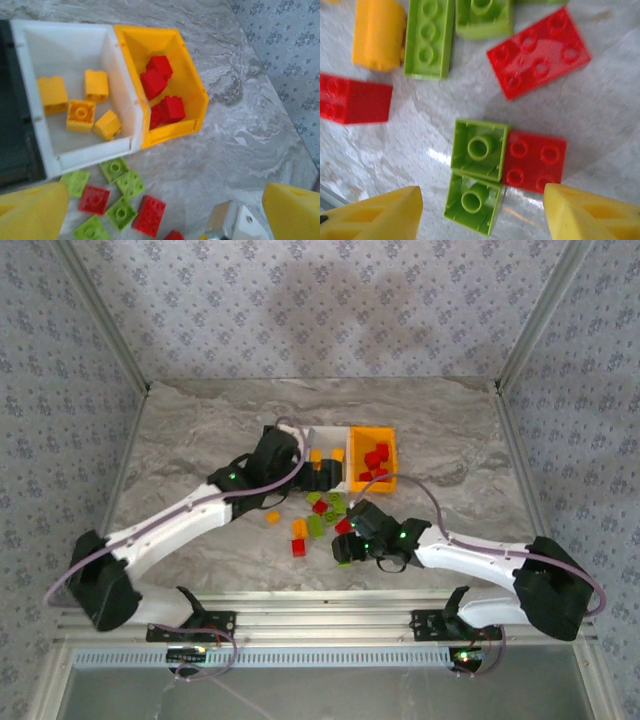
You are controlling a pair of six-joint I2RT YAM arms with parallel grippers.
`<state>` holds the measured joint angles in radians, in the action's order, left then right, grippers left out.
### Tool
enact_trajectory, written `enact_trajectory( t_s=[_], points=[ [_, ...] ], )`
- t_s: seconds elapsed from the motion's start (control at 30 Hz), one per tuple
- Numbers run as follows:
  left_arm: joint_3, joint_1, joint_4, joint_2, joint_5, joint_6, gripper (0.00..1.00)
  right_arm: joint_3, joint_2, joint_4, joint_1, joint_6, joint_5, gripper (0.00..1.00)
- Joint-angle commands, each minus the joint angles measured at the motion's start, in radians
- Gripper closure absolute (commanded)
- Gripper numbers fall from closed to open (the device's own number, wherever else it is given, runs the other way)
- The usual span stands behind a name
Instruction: Sort the legos into containers by color
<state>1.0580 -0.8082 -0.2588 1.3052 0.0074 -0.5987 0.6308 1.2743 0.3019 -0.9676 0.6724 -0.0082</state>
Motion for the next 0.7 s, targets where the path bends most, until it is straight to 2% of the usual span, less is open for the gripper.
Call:
enact_trajectory(
  t_s=[0.0, 0.17, 0.33, 0.67],
  points=[
    [-0.109, -0.006, -0.033, -0.118, -0.048, -0.034, 0.01, 0.015, 0.035, 0.080, -0.052, 0.044, 0.048, 0.34],
    [-0.259, -0.007, -0.094, -0.296, -0.120, -0.072, 0.01, 0.058, 0.136, 0.087, -0.099, 0.075, 0.105, 0.35],
    [-0.352, -0.007, -0.142, -0.411, -0.173, -0.099, 0.01, 0.123, 0.190, 0.105, -0.128, 0.067, 0.154, 0.37],
    [-0.405, -0.006, -0.186, -0.497, -0.220, -0.103, 0.01, 0.190, 0.309, 0.211, -0.151, 0.082, 0.169, 0.49]
  ],
)
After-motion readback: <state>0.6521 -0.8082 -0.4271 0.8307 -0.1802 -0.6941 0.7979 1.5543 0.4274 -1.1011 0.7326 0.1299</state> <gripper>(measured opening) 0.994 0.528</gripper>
